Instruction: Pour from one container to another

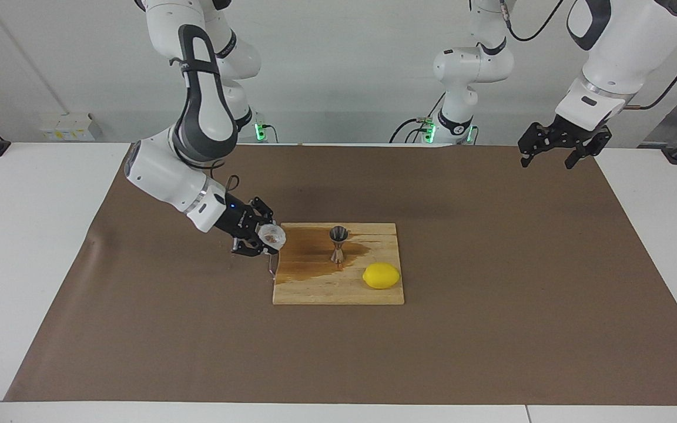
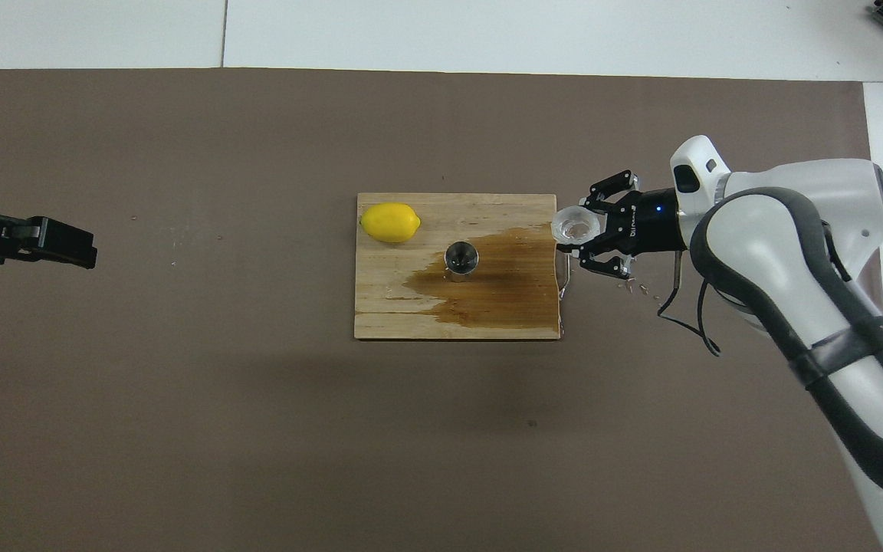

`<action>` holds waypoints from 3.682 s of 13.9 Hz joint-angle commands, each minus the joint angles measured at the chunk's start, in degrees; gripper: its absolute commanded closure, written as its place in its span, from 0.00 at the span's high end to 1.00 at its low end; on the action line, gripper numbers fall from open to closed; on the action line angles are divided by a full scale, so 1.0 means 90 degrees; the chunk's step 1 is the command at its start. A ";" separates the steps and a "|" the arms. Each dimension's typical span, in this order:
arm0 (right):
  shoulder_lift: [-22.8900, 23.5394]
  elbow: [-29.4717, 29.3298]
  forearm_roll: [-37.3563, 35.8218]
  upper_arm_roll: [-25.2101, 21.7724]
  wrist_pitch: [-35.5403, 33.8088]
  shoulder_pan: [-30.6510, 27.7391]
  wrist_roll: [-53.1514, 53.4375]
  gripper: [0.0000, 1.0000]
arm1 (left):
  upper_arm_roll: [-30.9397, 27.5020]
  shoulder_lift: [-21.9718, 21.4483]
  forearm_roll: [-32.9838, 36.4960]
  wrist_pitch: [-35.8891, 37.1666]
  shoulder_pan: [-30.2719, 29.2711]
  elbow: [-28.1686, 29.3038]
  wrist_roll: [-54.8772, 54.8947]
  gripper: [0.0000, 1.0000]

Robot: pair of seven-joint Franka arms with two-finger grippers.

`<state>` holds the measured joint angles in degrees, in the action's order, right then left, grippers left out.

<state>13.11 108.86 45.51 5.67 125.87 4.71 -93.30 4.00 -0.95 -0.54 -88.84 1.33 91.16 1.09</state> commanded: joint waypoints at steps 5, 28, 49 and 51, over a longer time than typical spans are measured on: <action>-0.0070 -0.0571 -0.1695 -0.0004 0.0146 0.1008 0.2298 0.07 | 0.0024 -0.0061 -0.0087 0.0145 -0.0089 -0.0011 0.0035 1.00; -0.0138 -0.0737 -0.5525 0.0005 -0.0381 0.2094 0.4947 0.02 | 0.0024 -0.0061 -0.0087 0.0145 -0.0079 -0.0011 0.0035 1.00; 0.0243 -0.1363 -0.6443 0.0005 -0.0753 0.2426 0.5640 0.00 | 0.0024 -0.0061 -0.0087 0.0145 -0.0079 -0.0011 0.0035 1.00; 0.0272 -0.1353 -0.6444 0.0005 -0.0743 0.2436 0.5640 0.00 | 0.0024 -0.0061 -0.0087 0.0145 -0.0079 -0.0011 0.0035 1.00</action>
<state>14.50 98.25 -10.44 5.66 120.48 26.30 -44.38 4.03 -0.95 -0.57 -88.38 1.13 91.16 1.09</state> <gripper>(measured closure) 0.498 0.000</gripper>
